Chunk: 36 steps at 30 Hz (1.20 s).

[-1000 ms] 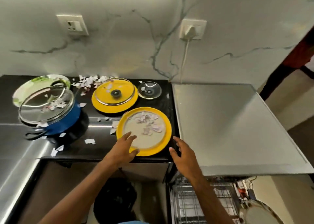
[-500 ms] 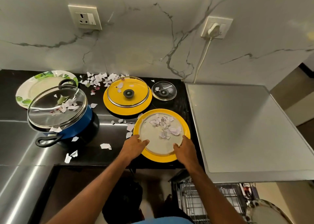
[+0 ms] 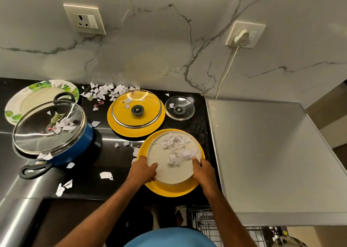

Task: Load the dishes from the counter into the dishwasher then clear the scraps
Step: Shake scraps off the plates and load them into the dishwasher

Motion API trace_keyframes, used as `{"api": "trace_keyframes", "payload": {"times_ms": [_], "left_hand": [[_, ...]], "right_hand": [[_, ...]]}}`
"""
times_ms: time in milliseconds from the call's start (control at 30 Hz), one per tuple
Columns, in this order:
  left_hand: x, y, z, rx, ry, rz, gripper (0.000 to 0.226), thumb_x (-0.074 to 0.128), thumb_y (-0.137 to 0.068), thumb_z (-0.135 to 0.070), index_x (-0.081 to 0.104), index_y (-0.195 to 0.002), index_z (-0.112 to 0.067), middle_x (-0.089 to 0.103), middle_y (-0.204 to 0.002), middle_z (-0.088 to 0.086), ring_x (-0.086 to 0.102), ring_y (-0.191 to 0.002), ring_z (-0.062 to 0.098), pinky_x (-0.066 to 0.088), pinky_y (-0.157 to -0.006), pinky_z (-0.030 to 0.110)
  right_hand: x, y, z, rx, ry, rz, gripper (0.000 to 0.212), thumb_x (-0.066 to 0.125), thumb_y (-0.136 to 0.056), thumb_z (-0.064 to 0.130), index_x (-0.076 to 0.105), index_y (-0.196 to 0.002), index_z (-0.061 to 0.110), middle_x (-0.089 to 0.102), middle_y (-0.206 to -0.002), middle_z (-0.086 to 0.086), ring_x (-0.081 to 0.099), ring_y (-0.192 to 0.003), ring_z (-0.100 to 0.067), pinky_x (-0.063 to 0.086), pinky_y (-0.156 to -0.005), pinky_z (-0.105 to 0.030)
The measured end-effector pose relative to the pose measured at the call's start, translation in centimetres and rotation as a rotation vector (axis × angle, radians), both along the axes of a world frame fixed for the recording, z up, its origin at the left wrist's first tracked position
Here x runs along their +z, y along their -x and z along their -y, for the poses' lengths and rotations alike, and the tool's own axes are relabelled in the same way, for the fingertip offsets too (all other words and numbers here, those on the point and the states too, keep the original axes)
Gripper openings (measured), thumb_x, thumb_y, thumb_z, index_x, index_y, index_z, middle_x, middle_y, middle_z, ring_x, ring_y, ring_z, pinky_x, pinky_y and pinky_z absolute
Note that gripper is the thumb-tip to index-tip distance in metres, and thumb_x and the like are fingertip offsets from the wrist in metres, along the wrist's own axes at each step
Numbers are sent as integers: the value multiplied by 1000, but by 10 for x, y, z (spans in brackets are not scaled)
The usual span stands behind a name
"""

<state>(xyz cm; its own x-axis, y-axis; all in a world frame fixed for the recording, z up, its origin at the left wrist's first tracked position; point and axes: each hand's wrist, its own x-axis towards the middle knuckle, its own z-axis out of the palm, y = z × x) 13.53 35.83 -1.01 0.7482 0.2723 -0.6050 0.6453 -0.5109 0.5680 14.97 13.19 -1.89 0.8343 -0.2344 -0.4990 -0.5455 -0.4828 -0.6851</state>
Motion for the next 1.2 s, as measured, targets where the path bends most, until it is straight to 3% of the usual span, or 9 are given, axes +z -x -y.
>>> {"api": "trace_keyframes", "payload": {"times_ms": [100,267,400,567,667,833,1000,1100,1200], "left_hand": [[9,-1,1,-210,-238,183,62,58,-93,-58,47,-141,-19,59,-134,6,62,-116,23,54,-97,42],[67,6,52,-746,70,599,56,34,-106,-54,19,-159,-42,11,-166,-24,4,-150,-8,7,-123,23],[64,-11,69,-767,192,487,55,25,-108,-52,6,-160,-44,-2,-166,-27,-7,-150,-10,-1,-124,26],[36,-44,45,-778,-74,361,56,13,-104,-62,-2,-157,-50,-11,-167,-19,-16,-153,3,-10,-124,39],[23,-57,21,-699,-267,303,64,9,-100,-68,-2,-159,-44,-17,-167,-11,-19,-154,14,-12,-124,44],[23,-62,-1,-271,-294,247,74,38,-97,-68,28,-158,-28,27,-164,9,29,-148,30,28,-119,50],[34,-36,-3,32,195,211,37,56,-100,-45,52,-134,-32,74,-81,2,67,-61,15,53,-55,26],[22,-18,-16,249,342,273,35,54,-103,-40,56,-136,-29,71,-82,4,64,-66,23,53,-57,33],[6,10,-38,360,304,353,32,52,-103,-42,56,-133,-34,72,-102,7,73,-85,31,61,-68,44]], "right_hand": [[6,-3,4,40,-47,60,44,44,-105,57,63,-116,19,69,-106,-6,71,-96,-27,63,-81,-42],[35,-13,-5,133,-99,253,31,43,-110,41,63,-122,19,71,-103,1,68,-88,-9,52,-68,-19],[52,-25,-5,153,-188,226,32,40,-112,32,65,-128,19,69,-110,3,68,-103,-17,55,-90,-33],[58,-32,12,164,-218,194,31,39,-111,41,63,-121,25,66,-105,6,61,-90,-1,47,-70,-14],[59,-35,22,127,-262,163,32,40,-110,45,62,-118,25,69,-111,0,66,-101,-15,57,-86,-31],[60,-47,37,56,-344,166,29,36,-109,50,57,-117,31,68,-108,5,66,-98,-11,54,-73,-24],[49,-56,34,-20,-451,31,37,36,-106,59,58,-120,33,69,-105,3,68,-96,-15,62,-81,-36],[38,-54,33,77,-366,-11,56,31,-102,66,66,-112,23,68,-86,0,65,-72,-12,55,-62,-26],[14,-44,36,275,117,146,54,43,-102,63,62,-131,22,64,-121,-1,63,-105,-17,53,-88,-33]]}}
